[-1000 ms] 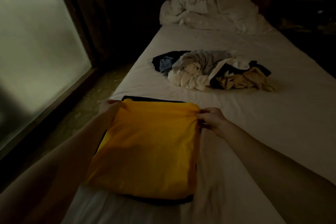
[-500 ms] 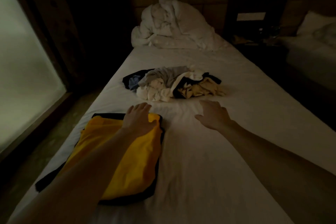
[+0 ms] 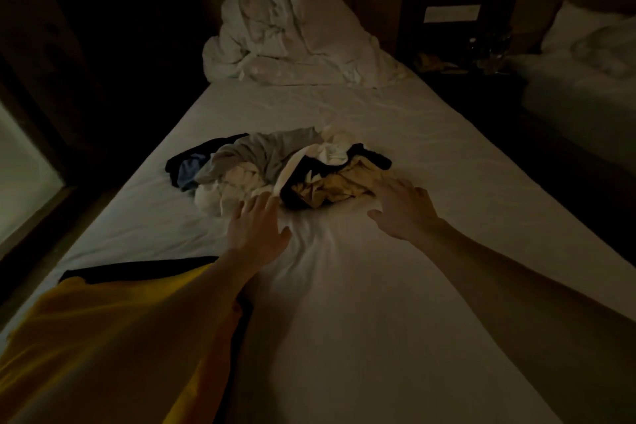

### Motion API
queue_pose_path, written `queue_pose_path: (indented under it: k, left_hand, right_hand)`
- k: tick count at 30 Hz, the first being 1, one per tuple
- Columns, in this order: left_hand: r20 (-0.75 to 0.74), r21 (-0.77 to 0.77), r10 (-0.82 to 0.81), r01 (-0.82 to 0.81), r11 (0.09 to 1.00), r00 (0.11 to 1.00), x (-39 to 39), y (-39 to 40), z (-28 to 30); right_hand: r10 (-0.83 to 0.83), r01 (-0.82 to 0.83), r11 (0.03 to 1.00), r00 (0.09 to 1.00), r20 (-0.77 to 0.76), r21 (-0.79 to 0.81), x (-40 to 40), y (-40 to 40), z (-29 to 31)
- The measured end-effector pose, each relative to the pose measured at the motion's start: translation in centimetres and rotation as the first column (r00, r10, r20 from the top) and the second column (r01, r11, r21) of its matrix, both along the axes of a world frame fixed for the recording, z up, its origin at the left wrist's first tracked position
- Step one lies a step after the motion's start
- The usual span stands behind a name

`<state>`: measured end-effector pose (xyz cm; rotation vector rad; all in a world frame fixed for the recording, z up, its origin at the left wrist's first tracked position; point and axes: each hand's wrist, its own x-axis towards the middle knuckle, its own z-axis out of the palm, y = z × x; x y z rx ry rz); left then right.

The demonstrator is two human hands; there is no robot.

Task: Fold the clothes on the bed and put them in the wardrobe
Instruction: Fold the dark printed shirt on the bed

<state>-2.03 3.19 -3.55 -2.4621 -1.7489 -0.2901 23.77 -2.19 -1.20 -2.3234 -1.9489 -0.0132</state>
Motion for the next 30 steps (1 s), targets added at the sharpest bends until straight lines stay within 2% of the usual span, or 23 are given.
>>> queue_pose_path:
  k: [3, 8, 9, 11, 14, 17, 19, 21, 23, 25, 28, 29, 30]
  left_hand:
    - [0.043, -0.022, 0.016, -0.015, 1.000, 0.999, 1.3, 3.6, -2.3]
    - [0.068, 0.004, -0.036, 0.036, 0.999, 0.997, 3.4, 7.3, -6.4]
    - [0.056, 0.026, -0.072, 0.070, 0.997, 0.996, 3.6, 7.8, -7.1]
    - [0.051, 0.059, -0.117, 0.114, 0.992, 0.992, 3.9, 8.4, -8.2]
    - [0.059, 0.045, -0.122, 0.119, 0.992, 0.991, 4.2, 8.8, -9.0]
    - [0.068, 0.030, -0.129, 0.127, 0.991, 0.989, 4.6, 8.6, -8.6]
    - [0.111, 0.035, -0.134, 0.131, 0.991, 0.985, 4.7, 8.1, -7.9]
    - [0.185, -0.003, -0.129, 0.131, 0.991, 0.974, 4.8, 6.9, -7.1]
    - [0.284, -0.117, -0.116, 0.155, 0.981, 0.952, 5.2, 5.0, -6.1]
    - [0.380, -0.220, -0.111, 0.206, 0.954, 0.918, 6.1, 2.7, -5.2]
    - [0.576, -0.314, -0.025, 0.250, 0.916, 0.817, 6.7, -0.6, -3.6]
    - [0.616, -0.313, 0.000, 0.244, 0.918, 0.788, 6.5, -1.3, -3.2]
    - [0.606, -0.325, 0.018, 0.227, 0.918, 0.796, 6.0, -2.2, -2.5]
  right_hand:
    - [-0.044, 0.041, 0.998, 0.996, -0.073, -0.049, 1.3, 4.2, -2.3]
    - [-0.150, 0.151, 0.988, 0.936, -0.320, -0.023, 2.2, 10.3, -7.1]
    - [-0.158, 0.165, 0.986, 0.931, -0.329, -0.007, 2.1, 11.0, -7.8]
    - [-0.177, 0.195, 0.980, 0.952, -0.250, 0.047, 1.8, 12.2, -9.0]
    - [-0.189, 0.220, 0.963, 0.963, -0.193, 0.156, 2.3, 13.3, -10.0]
    - [-0.124, 0.177, 0.949, 0.971, -0.206, 0.263, 2.8, 12.7, -9.4]
    - [-0.052, 0.114, 0.937, 0.981, -0.189, 0.332, 2.8, 11.4, -8.1]
    - [0.053, 0.040, 0.931, 0.968, -0.244, 0.362, 2.5, 9.3, -6.5]
    - [0.207, -0.040, 0.918, 0.896, -0.392, 0.394, 1.7, 6.4, -4.9]
    - [0.317, -0.123, 0.906, 0.830, -0.459, 0.404, 0.6, 3.1, -3.5]
    - [0.365, -0.198, 0.914, 0.783, -0.504, 0.355, -1.0, -2.1, -1.9]
    - [0.366, -0.201, 0.918, 0.757, -0.541, 0.341, -1.5, -3.9, -1.3]
    - [0.355, -0.198, 0.928, 0.730, -0.584, 0.317, -1.8, -5.6, -0.7]
